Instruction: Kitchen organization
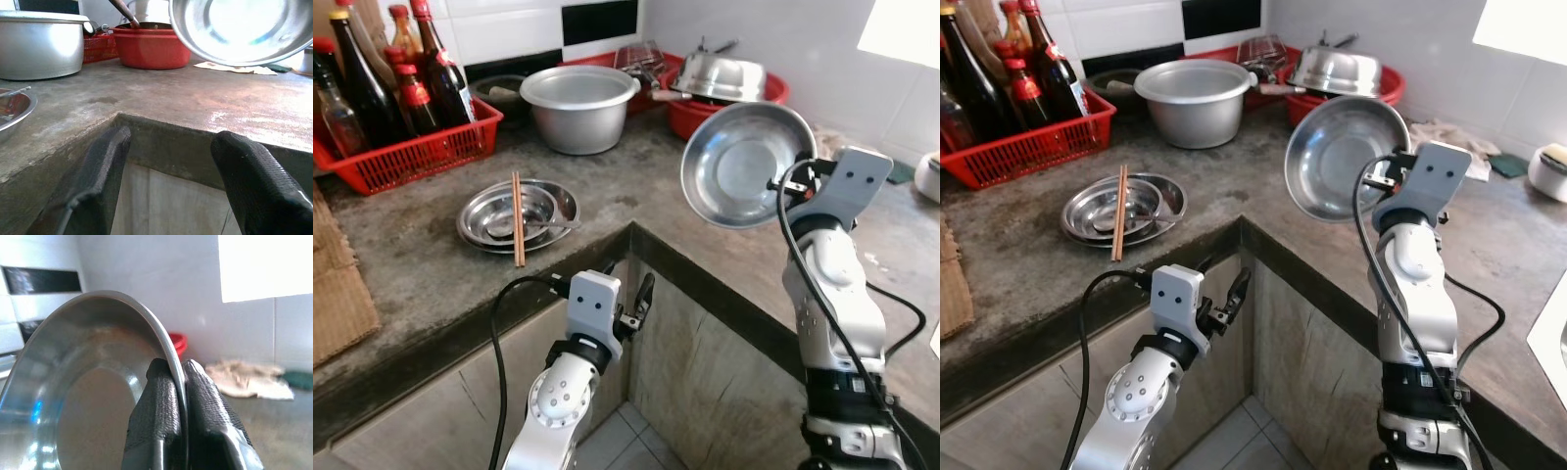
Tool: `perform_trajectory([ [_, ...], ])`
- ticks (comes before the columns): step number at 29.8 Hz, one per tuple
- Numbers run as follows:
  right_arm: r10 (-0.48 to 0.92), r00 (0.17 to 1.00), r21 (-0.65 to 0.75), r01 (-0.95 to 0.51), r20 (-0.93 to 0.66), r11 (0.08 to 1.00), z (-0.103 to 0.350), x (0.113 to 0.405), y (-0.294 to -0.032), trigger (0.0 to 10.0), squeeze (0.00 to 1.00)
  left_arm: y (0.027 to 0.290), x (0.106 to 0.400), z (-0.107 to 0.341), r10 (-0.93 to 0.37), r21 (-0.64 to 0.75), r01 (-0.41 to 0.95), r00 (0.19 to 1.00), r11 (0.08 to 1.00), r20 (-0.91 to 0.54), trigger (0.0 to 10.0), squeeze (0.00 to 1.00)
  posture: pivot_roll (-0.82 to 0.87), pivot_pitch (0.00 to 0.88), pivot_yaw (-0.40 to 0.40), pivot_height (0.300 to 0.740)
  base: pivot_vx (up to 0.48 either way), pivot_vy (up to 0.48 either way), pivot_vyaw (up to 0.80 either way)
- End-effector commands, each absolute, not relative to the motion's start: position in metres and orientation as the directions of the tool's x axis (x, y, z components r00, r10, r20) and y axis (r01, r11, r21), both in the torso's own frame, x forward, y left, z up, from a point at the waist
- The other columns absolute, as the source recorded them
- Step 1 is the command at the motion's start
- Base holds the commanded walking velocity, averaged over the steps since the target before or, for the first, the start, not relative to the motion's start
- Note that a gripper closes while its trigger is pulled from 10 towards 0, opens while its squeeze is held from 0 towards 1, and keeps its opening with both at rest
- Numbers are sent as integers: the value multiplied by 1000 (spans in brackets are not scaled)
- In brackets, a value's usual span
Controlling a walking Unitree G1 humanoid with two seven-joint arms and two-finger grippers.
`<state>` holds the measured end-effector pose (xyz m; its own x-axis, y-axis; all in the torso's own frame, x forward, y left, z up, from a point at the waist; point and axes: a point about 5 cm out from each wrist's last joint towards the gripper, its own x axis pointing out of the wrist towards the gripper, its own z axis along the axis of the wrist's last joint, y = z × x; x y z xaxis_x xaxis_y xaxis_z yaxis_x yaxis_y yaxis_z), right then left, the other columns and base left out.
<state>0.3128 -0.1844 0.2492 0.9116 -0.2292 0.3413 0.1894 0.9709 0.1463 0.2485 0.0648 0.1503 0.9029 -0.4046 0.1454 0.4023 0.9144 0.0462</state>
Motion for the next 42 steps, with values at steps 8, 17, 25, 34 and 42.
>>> perform_trajectory([
  [8, -229, 905, 37, 232, 358, 972, 241, 282, -182, 0, 0, 62, 254, 151, -438, 69, 432, 887, 899, 150, 10000, 0, 83, 0, -10, 740, 0, 0, -560],
  [17, -231, 909, 27, 236, 346, 971, 237, 277, -176, 0, 0, 61, 256, 151, -457, 105, 445, 877, 889, 150, 10000, 0, 81, 0, -5, 740, 53, -329, -800],
  [25, -223, 913, 14, 232, 343, 973, 238, 275, -173, 0, 0, 61, 257, 150, -442, 72, 436, 885, 897, 148, 10000, 0, 84, 0, -10, 740, 0, -264, -800],
  [34, -203, 916, -2, 217, 345, 976, 239, 275, -168, 0, 0, 62, 256, 151, -439, 94, 429, 885, 898, 158, 10000, 0, 86, 0, -15, 740, 0, 0, -800],
  [42, -192, 924, -2, 204, 331, 979, 239, 277, -165, 1373, 0, 63, 256, 149, -439, 112, 426, 887, 898, 146, 10000, 0, 87, 0, -15, 740, 0, -385, -697],
])
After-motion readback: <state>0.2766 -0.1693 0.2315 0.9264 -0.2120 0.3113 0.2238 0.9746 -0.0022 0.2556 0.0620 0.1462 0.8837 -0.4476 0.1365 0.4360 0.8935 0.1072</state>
